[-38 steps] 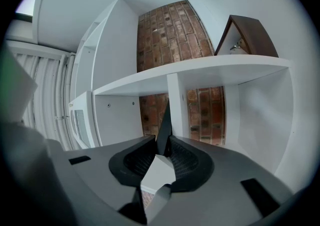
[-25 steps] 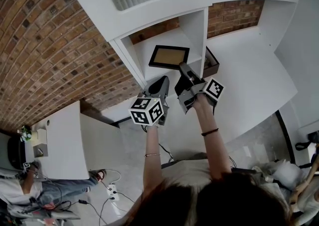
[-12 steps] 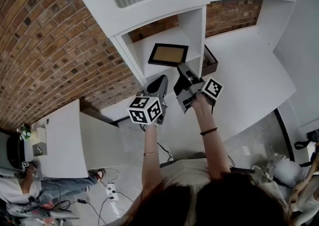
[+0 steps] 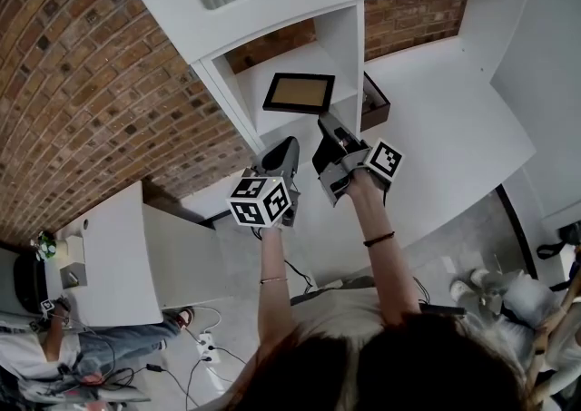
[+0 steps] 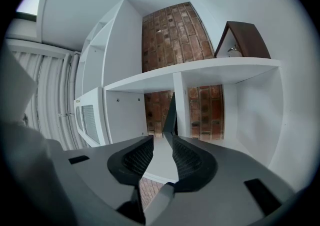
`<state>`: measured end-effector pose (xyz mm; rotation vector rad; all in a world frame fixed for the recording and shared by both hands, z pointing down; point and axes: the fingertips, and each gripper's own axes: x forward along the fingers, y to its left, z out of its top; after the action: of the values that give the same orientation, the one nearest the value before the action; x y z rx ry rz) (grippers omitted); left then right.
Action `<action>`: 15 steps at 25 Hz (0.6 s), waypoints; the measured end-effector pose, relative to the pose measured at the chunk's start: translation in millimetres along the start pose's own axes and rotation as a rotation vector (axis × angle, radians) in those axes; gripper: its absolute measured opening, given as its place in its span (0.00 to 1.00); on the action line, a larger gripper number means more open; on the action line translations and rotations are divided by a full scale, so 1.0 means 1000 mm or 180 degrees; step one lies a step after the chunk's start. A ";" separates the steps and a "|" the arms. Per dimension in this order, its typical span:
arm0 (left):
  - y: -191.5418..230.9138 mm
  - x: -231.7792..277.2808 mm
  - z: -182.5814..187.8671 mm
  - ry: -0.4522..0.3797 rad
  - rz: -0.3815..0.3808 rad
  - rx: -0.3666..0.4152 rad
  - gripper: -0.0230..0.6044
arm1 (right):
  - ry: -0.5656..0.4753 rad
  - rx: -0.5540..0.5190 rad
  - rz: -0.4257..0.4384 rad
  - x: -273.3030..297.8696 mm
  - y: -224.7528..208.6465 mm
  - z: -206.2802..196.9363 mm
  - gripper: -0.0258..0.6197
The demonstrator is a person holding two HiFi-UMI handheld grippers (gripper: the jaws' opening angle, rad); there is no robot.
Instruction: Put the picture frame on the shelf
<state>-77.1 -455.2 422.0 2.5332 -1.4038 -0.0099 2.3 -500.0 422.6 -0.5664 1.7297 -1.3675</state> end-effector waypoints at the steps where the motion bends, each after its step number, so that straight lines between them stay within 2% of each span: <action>1: -0.001 0.000 -0.001 0.0001 -0.0004 -0.0004 0.05 | -0.0003 -0.0005 0.0004 -0.002 0.000 0.000 0.18; 9: -0.015 0.000 -0.006 0.0037 -0.0080 -0.0014 0.05 | -0.0018 -0.0026 -0.0050 -0.017 0.003 0.001 0.18; 15: -0.026 0.000 -0.011 0.0067 -0.0125 -0.0006 0.05 | -0.0026 -0.0011 -0.0012 -0.027 0.005 0.000 0.12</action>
<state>-53.8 -440.0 426.6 2.5516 -1.3455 0.0083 18.3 -477.7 426.9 -0.5768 1.7255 -1.3632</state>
